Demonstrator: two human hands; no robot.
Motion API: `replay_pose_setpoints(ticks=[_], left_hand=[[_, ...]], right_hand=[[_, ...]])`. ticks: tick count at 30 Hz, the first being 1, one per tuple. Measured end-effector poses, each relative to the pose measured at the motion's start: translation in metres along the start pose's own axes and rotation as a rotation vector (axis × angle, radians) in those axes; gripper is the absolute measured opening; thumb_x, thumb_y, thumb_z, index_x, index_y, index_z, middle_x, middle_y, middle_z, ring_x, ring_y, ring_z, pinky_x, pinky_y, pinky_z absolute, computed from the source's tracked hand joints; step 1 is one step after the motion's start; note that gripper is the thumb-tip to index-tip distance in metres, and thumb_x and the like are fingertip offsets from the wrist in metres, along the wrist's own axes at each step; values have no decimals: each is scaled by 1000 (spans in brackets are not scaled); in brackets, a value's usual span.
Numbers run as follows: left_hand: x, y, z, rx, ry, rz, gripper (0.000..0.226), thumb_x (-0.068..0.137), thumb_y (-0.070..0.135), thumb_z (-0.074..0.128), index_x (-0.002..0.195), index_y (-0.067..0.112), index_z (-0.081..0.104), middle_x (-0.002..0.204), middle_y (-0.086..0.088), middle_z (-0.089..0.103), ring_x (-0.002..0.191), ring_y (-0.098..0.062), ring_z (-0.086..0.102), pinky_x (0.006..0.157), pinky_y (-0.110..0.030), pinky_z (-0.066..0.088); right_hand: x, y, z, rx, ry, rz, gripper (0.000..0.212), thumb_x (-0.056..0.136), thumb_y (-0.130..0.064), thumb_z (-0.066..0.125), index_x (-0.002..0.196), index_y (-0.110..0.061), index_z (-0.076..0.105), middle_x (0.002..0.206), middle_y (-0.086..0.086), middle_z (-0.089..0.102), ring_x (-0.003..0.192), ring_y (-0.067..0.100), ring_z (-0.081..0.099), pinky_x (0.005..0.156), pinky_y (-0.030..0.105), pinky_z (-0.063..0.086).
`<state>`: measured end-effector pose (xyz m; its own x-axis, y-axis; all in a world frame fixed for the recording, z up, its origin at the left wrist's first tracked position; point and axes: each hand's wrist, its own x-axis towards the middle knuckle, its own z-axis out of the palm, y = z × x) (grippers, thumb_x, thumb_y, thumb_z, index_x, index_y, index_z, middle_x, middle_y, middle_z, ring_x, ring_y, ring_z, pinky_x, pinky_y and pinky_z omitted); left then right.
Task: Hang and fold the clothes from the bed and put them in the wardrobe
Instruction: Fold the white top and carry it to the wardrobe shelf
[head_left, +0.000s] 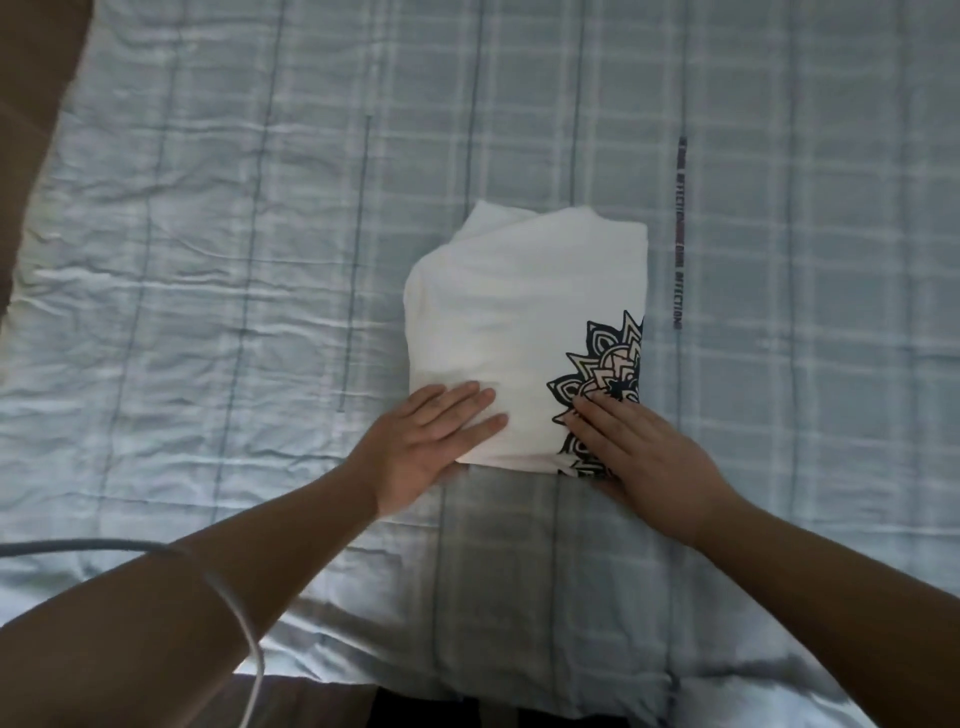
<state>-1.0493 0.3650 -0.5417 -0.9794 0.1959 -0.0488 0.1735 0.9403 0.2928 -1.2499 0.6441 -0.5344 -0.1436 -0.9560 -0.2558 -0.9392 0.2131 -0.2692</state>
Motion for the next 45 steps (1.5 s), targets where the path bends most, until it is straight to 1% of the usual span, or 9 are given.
replay_pose_setpoints(ticks=[6,12,18,27,32,35,38,42,45], left_hand=[[6,-8,-20,-70,54,-18,77,72,3,77,144,12,50,150,-13,48,137,-27,48,110,-37,39],[41,-40,-83,-737,170,-362,35,82,22,70,117,21,63,107,8,70,92,-11,67,81,-22,51],[115,-82,-121,-1102,409,-755,22,82,20,79,98,28,67,93,10,70,83,-7,65,74,-23,55],[174,-104,-76,-703,338,-1125,37,102,41,49,122,10,47,98,-4,56,88,-23,55,77,-32,39],[182,-97,-86,-595,389,-1180,35,100,40,52,120,11,47,100,-2,57,93,-23,58,75,-35,40],[177,-82,-93,-129,558,-864,37,97,30,49,127,9,53,138,-14,51,120,-30,52,97,-43,44],[173,-58,-82,32,317,-494,46,100,31,38,140,12,50,154,-16,40,145,-34,32,116,-51,27],[175,-47,-59,29,103,-549,55,104,40,30,155,21,31,163,-10,25,152,-31,17,122,-53,15],[176,-57,-55,-11,136,-559,60,104,45,26,158,19,23,165,-11,20,152,-30,16,123,-49,15]], right_hand=[[6,-4,-15,93,175,43,75,78,-4,64,149,-16,42,153,6,44,136,24,44,110,34,30],[20,15,-83,606,285,363,55,68,-37,59,123,-36,55,111,-4,70,97,13,65,89,22,49],[75,43,-115,832,675,562,28,83,-25,55,109,-24,65,97,-16,66,91,-13,60,84,8,44],[151,82,-102,849,450,1020,39,104,-41,40,121,-10,55,121,15,63,112,33,57,86,31,36],[169,89,-109,792,368,1156,47,102,-44,42,127,-5,51,118,18,61,111,36,57,86,36,41],[163,85,-113,744,441,1144,35,101,-43,45,110,-10,47,97,8,55,93,31,57,74,33,37],[152,76,-117,616,580,1084,30,100,-36,49,115,-9,48,115,12,53,102,30,55,79,37,42],[148,53,-124,221,735,606,39,98,-18,49,133,-2,51,142,18,47,136,33,38,116,45,30],[150,42,-106,29,395,336,55,102,-34,35,151,-7,36,159,13,31,149,30,23,122,48,18]])
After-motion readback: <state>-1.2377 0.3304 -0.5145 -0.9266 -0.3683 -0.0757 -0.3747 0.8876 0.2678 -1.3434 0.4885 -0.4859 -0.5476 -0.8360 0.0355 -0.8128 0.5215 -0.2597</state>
